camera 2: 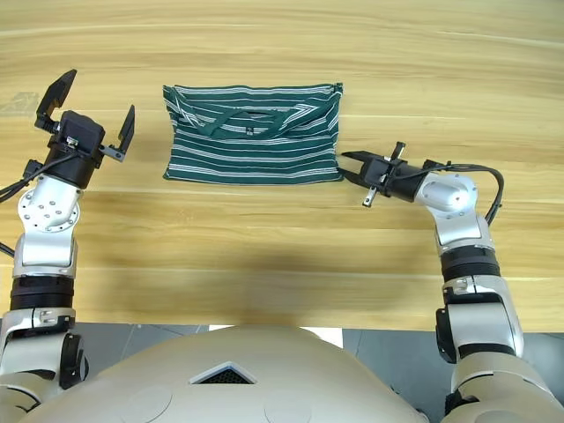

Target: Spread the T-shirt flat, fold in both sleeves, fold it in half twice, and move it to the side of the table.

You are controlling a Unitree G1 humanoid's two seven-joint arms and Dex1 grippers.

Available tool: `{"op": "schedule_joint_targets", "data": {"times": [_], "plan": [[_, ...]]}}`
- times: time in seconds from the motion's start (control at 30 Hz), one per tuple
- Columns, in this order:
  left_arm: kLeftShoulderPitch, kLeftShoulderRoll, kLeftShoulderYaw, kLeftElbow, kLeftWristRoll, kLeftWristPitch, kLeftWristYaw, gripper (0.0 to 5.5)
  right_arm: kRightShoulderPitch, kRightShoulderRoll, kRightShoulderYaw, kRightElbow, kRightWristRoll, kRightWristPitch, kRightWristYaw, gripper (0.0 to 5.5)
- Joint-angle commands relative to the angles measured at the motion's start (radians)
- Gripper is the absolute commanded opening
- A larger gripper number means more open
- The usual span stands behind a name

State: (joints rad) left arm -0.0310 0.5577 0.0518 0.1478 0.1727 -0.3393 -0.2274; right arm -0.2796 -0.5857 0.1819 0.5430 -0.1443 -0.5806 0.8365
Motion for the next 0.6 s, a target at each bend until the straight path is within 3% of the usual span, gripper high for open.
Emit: {"op": "schedule_joint_targets", "data": {"times": [0.03,0.37,0.6], "plan": [[0.01,-0.021,-0.036,-0.049,0.026,0.036,-0.014,4.28,-0.057,0.047,0.055,0.025,-0.094,-0.01,-0.087,1.24],[0.005,-0.06,-0.115,-0.022,0.069,0.038,-0.019,4.28,-0.141,0.092,0.111,0.111,-0.131,-0.014,-0.128,1.24],[0.031,-0.039,-0.104,-0.058,0.085,0.043,-0.024,4.28,-0.115,-0.008,0.211,0.201,-0.195,-0.006,0.008,1.24]]}}
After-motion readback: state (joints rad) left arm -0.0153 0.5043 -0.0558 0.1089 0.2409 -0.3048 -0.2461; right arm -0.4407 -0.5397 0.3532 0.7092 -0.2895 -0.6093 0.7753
